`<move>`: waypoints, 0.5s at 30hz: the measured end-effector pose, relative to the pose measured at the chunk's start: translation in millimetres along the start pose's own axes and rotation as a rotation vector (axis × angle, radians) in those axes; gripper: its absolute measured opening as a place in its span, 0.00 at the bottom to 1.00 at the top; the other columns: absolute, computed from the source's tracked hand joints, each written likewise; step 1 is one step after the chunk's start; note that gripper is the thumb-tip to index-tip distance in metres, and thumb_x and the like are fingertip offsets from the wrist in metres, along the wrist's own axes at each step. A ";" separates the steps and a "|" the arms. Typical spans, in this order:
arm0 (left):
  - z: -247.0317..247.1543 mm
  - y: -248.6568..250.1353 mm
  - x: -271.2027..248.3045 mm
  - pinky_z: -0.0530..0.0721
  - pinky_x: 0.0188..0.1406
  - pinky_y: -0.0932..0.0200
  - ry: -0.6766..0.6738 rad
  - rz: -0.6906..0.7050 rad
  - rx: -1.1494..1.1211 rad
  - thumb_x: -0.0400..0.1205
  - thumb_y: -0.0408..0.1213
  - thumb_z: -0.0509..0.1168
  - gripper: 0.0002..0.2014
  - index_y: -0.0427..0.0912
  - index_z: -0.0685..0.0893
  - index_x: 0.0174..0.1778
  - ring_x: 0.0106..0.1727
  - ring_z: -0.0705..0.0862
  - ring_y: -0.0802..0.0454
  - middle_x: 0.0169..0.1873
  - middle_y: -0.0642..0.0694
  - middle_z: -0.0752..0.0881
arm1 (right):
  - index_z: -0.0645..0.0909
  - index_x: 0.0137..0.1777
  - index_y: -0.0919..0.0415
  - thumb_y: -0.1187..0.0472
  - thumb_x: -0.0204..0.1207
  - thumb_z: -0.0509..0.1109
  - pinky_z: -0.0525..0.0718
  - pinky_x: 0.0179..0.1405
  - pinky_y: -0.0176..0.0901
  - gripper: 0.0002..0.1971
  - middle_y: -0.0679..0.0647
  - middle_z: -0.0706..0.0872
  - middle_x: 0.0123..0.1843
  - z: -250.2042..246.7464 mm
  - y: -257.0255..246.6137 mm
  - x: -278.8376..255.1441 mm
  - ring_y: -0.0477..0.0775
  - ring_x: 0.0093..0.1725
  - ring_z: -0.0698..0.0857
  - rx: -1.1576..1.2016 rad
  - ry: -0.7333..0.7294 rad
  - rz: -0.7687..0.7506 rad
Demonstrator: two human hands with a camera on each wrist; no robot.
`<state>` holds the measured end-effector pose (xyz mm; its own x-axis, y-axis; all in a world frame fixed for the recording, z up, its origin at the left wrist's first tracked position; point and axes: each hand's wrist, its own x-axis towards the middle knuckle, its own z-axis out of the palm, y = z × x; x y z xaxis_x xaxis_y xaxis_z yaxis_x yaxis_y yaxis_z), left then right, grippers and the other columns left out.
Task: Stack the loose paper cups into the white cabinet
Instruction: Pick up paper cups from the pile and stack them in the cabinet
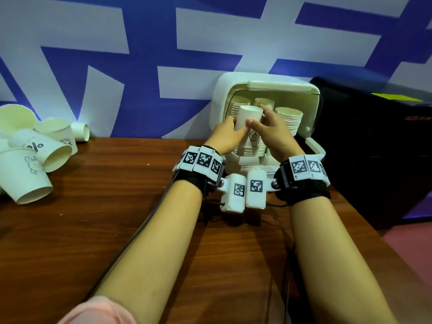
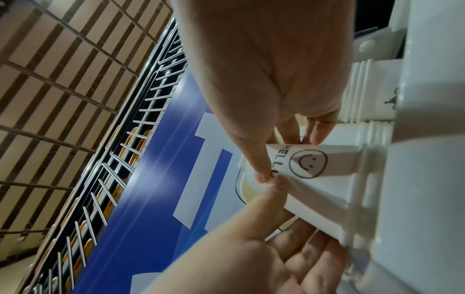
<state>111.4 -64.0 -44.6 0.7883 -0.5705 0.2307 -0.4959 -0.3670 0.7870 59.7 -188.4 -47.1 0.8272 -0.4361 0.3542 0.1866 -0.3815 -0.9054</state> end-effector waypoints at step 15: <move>8.2 0.6 3.4 0.75 0.49 0.58 0.022 -0.054 0.050 0.88 0.51 0.54 0.25 0.37 0.67 0.75 0.65 0.79 0.44 0.67 0.37 0.78 | 0.79 0.65 0.67 0.64 0.84 0.64 0.79 0.50 0.46 0.12 0.58 0.85 0.49 1.0 0.3 -1.7 0.52 0.49 0.82 -0.094 -0.005 -0.029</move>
<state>110.7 -72.1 -48.0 0.8221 -0.5327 0.2012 -0.4691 -0.4333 0.7695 58.8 -186.9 -48.1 0.8252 -0.4197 0.3782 0.1600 -0.4683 -0.8689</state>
